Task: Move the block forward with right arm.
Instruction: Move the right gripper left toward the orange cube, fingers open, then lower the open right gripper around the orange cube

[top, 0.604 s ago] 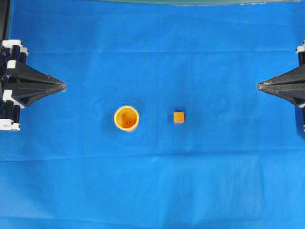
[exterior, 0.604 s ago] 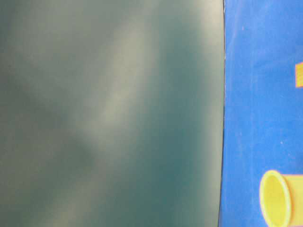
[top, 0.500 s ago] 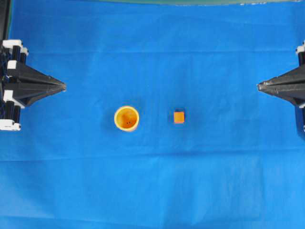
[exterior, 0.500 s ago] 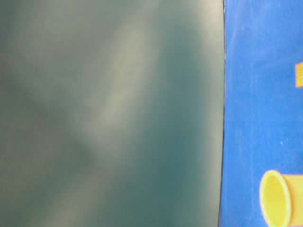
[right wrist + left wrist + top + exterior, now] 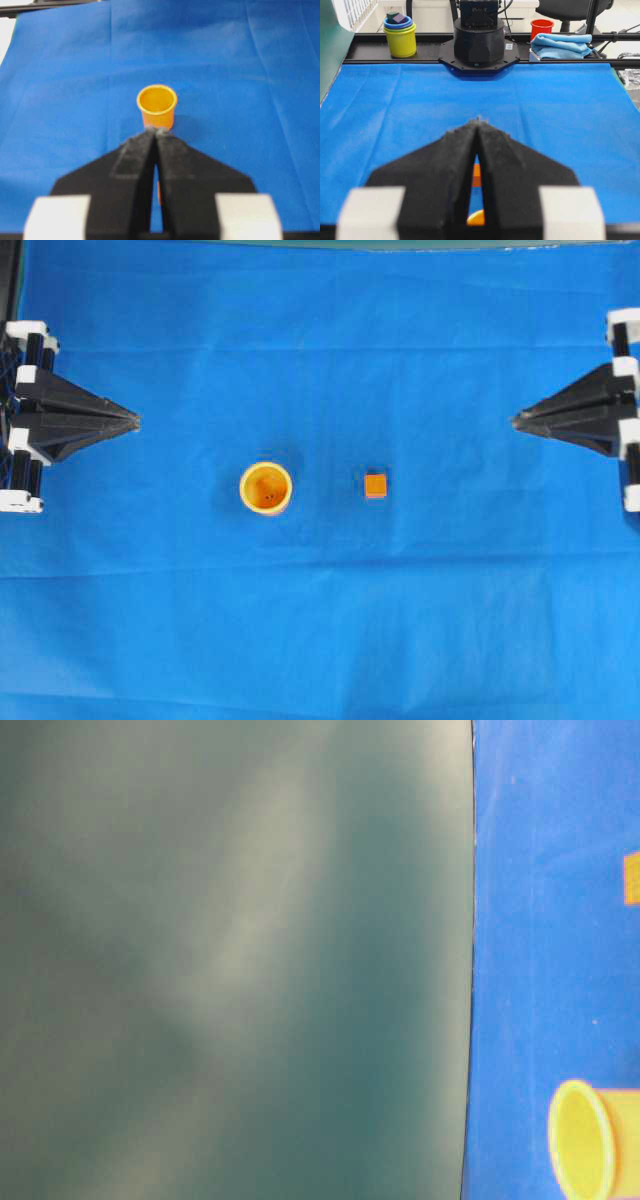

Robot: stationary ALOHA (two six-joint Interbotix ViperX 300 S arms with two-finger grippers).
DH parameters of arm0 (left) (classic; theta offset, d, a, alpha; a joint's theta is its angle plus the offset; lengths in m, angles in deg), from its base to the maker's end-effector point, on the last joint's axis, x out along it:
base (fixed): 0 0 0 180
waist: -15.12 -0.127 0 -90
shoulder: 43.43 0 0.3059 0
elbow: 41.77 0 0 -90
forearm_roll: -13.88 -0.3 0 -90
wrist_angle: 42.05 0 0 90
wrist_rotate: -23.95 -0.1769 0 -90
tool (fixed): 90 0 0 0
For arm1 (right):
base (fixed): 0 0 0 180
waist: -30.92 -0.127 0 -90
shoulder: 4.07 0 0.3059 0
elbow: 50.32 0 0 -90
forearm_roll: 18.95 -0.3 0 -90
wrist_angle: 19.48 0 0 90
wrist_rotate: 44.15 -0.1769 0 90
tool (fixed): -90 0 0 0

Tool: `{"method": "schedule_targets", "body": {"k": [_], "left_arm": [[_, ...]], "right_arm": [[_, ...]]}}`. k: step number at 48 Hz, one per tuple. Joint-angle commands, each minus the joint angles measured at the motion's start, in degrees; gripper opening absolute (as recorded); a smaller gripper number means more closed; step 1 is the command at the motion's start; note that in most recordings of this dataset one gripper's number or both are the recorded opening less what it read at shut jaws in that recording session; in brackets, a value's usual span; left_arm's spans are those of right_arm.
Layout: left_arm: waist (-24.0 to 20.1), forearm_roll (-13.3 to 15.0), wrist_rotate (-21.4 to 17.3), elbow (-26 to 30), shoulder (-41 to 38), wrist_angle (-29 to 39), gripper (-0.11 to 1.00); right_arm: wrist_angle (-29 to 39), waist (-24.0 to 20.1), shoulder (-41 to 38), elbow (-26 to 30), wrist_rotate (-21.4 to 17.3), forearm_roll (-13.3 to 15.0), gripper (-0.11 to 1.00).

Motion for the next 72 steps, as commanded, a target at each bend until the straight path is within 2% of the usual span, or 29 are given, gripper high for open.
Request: {"method": "schedule_targets", "body": {"k": [1, 9, 30, 33, 41, 46, 60, 72], "left_arm": [[0.0, -0.18, 0.0, 1.67, -0.44, -0.26, 0.0], [-0.09, -0.18, 0.0, 1.76, -0.44, -0.35, 0.0], [0.0, -0.18, 0.09, 1.85, -0.35, 0.0, 0.0], [0.0, -0.18, 0.09, 1.93, -0.35, 0.0, 0.0], [-0.09, -0.18, 0.09, 1.93, -0.18, 0.09, 0.0], [0.0, -0.18, 0.09, 1.93, -0.09, 0.09, 0.0], [0.0, -0.18, 0.09, 1.93, 0.0, 0.09, 0.0], [0.0, -0.18, 0.09, 1.93, 0.0, 0.09, 0.0]], "right_arm": [[0.09, 0.35, -2.37, 3.87, -1.76, -0.18, 0.0], [1.23, 0.35, -6.5, 7.12, -4.13, -0.09, 0.0], [9.4, 0.35, -18.63, 13.45, -4.22, -0.09, 0.01], [10.11, 0.35, -20.21, 14.33, -4.22, -0.09, 0.07], [12.48, 0.26, -23.91, 16.44, -4.22, 0.09, 0.41], [15.29, 0.35, -26.81, 18.37, -4.13, 0.35, 0.55], [21.62, 0.35, -35.6, 23.38, -3.78, 1.67, 0.55], [22.68, 0.35, -42.63, 25.14, -3.43, 1.93, 0.56]]}}
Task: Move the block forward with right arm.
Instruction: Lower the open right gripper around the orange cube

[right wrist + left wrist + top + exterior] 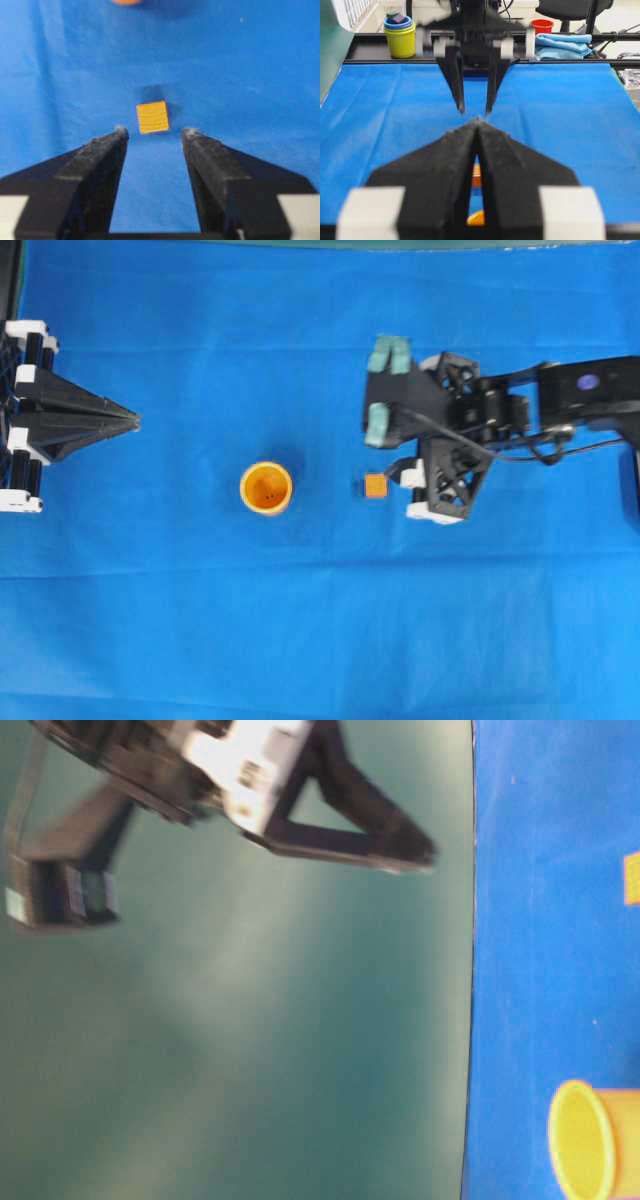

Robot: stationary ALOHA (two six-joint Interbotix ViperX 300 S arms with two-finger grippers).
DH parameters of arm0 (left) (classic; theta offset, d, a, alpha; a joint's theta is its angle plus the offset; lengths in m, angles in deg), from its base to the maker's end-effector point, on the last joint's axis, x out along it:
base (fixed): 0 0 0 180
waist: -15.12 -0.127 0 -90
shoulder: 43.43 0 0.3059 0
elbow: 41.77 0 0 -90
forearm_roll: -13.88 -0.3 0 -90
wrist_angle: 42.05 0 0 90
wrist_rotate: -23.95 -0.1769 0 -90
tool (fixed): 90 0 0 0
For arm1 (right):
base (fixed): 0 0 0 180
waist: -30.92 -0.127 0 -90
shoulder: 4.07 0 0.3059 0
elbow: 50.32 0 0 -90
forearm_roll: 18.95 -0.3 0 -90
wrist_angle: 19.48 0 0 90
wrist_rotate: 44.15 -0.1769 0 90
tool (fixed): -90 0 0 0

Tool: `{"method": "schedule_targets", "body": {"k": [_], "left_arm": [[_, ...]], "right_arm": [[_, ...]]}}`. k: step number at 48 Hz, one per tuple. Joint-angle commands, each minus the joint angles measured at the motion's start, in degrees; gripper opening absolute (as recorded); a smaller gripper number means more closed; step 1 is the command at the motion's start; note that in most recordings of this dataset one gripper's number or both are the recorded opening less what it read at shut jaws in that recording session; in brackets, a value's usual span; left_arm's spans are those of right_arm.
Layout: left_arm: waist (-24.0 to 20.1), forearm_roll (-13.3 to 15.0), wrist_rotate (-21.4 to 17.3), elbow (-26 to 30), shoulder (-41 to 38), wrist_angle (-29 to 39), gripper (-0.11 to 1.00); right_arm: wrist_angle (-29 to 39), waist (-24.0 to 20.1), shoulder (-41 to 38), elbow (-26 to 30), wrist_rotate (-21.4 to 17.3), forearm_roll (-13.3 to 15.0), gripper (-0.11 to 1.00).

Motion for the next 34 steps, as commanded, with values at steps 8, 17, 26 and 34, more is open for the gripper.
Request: {"method": "schedule_targets", "body": {"k": [8, 17, 26, 34], "left_arm": [[0.0, -0.18, 0.09, 1.76, -0.18, -0.26, 0.0], [0.0, -0.18, 0.09, 1.85, -0.26, -0.26, 0.0], [-0.09, -0.18, 0.09, 2.02, -0.18, -0.26, 0.0], [-0.09, -0.18, 0.0, 2.11, -0.26, -0.26, 0.0]], "right_arm": [[-1.05, 0.09, -3.69, 1.49, 0.18, 0.62, 0.6], [-3.6, 0.0, -6.24, 1.49, 0.62, 1.23, 0.62], [-5.8, 0.0, -8.61, 0.88, 1.85, 1.41, 0.62], [-6.06, -0.18, -10.99, 0.79, 2.55, 1.32, 0.62]]}}
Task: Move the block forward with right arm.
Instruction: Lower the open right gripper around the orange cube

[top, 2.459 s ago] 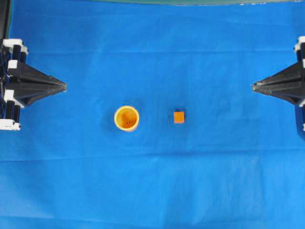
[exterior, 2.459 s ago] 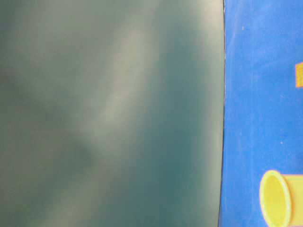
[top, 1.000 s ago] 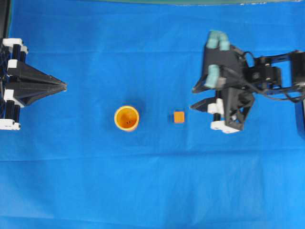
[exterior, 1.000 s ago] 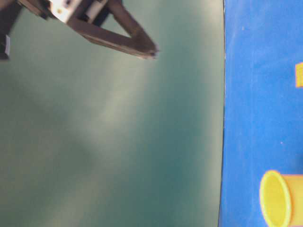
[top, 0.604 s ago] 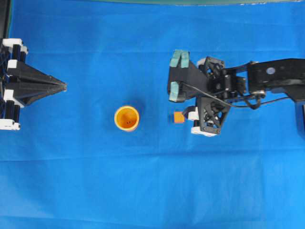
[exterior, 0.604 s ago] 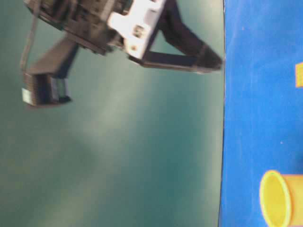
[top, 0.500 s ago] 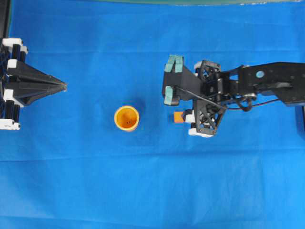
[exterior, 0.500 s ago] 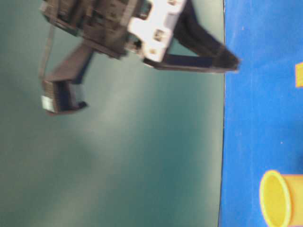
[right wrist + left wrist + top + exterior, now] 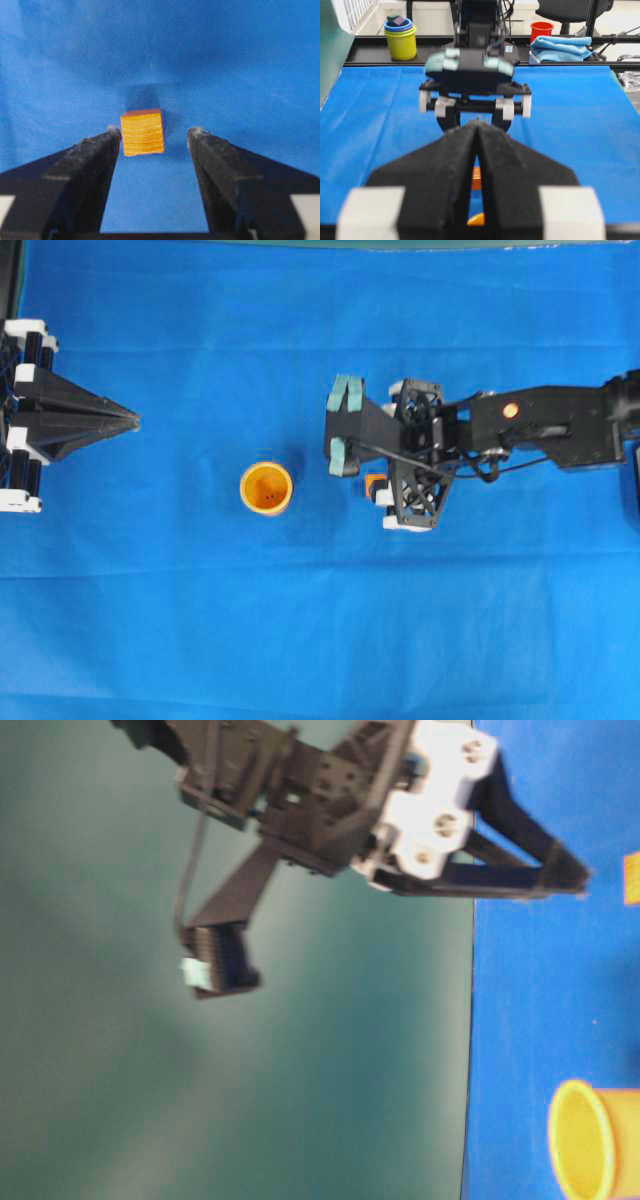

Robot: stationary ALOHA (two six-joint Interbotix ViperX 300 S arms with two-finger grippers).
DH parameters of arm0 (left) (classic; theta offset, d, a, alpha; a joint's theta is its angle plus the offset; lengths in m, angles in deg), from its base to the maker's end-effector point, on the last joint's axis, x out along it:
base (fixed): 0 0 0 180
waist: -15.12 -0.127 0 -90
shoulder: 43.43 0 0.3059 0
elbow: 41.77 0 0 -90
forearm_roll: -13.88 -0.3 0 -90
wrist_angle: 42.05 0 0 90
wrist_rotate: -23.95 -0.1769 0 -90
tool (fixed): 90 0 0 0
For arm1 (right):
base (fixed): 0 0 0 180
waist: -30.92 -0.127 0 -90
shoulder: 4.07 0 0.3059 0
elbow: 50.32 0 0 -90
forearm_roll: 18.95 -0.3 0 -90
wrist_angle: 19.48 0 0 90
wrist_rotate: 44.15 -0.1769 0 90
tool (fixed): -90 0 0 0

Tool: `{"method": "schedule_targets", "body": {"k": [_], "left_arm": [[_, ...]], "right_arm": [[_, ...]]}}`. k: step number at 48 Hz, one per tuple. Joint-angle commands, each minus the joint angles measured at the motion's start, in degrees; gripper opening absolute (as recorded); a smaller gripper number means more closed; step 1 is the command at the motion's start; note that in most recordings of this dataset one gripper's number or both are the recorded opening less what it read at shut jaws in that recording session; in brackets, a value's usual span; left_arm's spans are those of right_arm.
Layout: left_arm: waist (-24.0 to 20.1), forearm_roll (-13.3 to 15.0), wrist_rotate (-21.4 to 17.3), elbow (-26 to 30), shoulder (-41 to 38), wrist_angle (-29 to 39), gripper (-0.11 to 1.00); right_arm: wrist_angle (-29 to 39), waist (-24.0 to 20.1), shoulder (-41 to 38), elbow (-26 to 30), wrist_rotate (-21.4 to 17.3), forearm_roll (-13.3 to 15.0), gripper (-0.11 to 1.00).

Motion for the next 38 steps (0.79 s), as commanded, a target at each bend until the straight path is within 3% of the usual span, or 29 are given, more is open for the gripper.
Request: {"method": "schedule_targets", "body": {"k": [1, 38], "left_arm": [[0.0, -0.18, 0.09, 1.76, -0.18, -0.26, 0.0], [-0.09, -0.18, 0.0, 1.85, -0.26, -0.26, 0.0]], "right_arm": [[-0.79, -0.18, -0.09, 0.7, 0.09, 0.18, 0.62], [-6.15, -1.67, -1.85, -2.81, -0.09, -0.18, 0.64]]}}
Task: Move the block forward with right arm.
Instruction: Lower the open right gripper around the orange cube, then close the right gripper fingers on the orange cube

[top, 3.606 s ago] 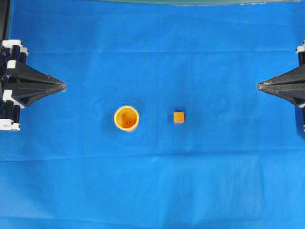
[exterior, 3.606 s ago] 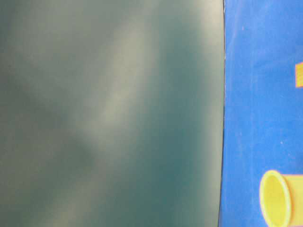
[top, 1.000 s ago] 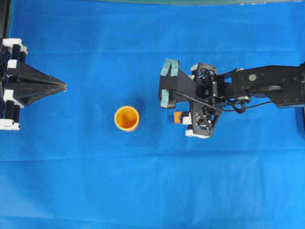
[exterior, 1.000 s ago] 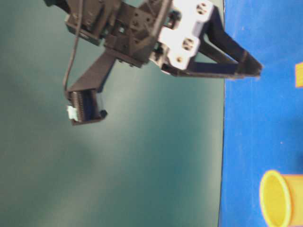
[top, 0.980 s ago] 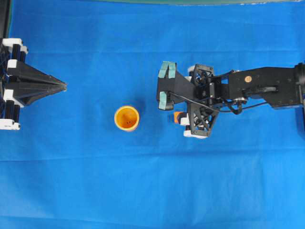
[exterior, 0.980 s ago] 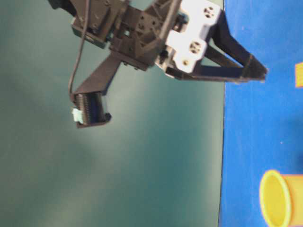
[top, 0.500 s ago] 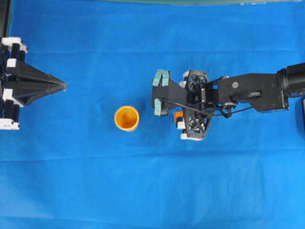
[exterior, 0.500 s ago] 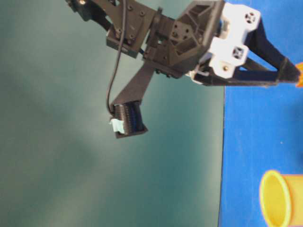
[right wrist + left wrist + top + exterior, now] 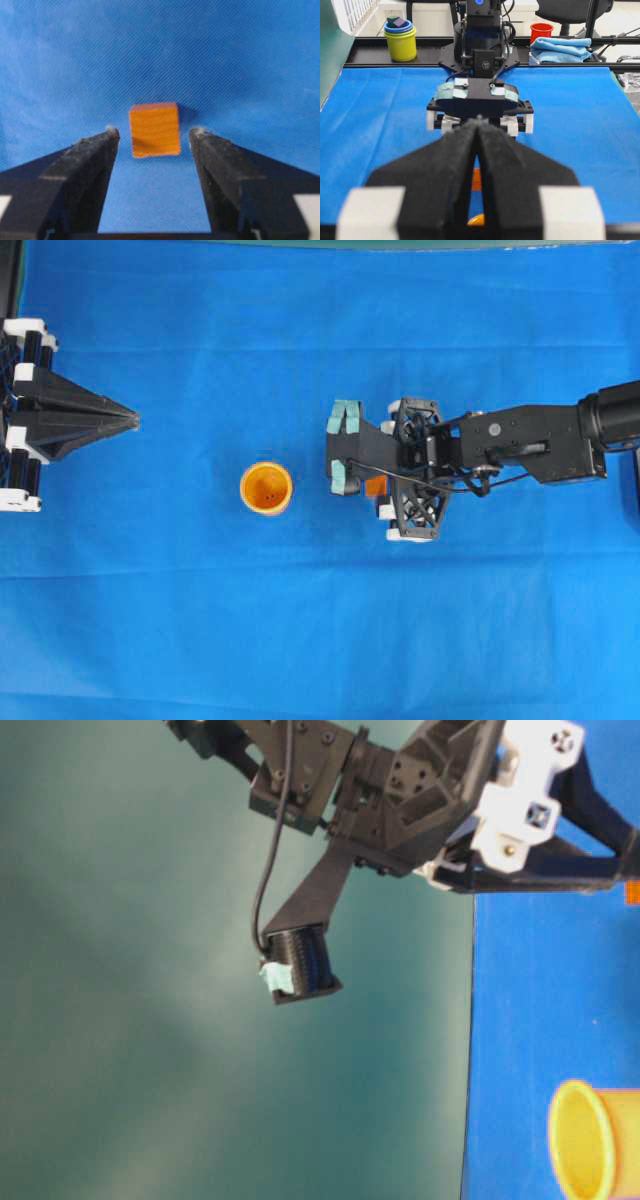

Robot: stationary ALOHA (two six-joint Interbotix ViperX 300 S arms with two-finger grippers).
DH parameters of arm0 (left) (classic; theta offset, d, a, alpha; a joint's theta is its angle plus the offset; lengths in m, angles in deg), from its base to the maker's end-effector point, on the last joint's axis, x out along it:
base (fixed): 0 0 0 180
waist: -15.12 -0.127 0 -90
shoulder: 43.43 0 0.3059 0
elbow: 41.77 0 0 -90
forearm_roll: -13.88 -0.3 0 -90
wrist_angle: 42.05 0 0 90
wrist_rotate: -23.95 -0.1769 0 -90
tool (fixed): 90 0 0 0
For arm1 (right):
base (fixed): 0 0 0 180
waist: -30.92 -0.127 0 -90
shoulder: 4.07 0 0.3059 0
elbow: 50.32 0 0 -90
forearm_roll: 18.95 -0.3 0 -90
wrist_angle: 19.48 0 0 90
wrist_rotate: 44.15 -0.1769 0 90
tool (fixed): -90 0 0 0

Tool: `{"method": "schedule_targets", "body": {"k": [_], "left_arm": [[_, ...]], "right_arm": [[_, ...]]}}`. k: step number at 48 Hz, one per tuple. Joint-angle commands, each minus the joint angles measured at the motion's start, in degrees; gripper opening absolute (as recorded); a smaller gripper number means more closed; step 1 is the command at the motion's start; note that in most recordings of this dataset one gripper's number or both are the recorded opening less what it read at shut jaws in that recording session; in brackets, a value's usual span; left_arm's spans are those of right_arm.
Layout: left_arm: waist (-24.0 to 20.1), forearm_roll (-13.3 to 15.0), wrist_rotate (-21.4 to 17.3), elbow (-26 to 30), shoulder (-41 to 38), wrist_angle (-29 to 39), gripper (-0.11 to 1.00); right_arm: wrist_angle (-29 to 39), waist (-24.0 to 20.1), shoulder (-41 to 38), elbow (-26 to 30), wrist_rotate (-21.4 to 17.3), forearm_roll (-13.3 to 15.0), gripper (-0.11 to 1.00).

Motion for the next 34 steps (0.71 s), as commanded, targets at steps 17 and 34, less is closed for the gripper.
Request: {"method": "schedule_targets", "body": {"k": [17, 34], "left_arm": [[0.0, -0.18, 0.0, 1.76, -0.26, -0.26, 0.0], [-0.09, -0.09, 0.09, 2.02, -0.18, -0.26, 0.0]], "right_arm": [[-3.52, -0.62, 0.35, -0.97, -0.44, -0.09, 0.63], [-5.19, -0.62, -0.53, -0.97, -0.7, -0.18, 0.54]]}}
